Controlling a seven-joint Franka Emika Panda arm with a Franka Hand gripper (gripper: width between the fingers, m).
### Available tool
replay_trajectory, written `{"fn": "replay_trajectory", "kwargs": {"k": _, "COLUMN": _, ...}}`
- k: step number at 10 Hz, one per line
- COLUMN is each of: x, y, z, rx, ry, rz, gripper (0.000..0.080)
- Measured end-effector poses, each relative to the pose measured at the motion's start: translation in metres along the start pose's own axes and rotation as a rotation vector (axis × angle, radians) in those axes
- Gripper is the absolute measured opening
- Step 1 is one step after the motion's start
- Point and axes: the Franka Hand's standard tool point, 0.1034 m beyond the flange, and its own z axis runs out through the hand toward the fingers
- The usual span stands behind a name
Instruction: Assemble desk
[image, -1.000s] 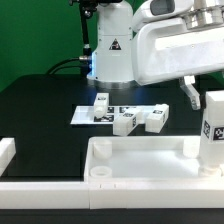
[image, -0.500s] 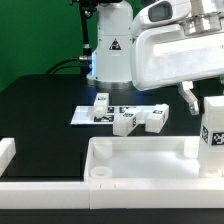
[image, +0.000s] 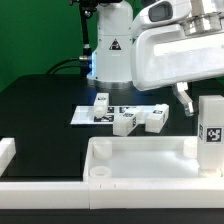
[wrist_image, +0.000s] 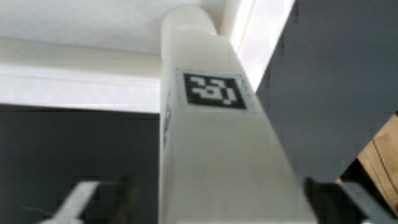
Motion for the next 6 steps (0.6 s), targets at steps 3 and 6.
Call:
{"fn": "replay_trajectory", "kwargs": {"k": 3, "x": 0.018, "y": -0.001, "z": -0.015, "rx": 0.029, "ry": -0.126, "rz": 0.017, "gripper": 0.0637}}
{"fn": "replay_trajectory", "kwargs": {"k": 6, "x": 0.011, "y": -0.013, "z": -0.013, "rx": 0.067, "ry": -0.353, "rz": 0.086, "gripper": 0.0646}}
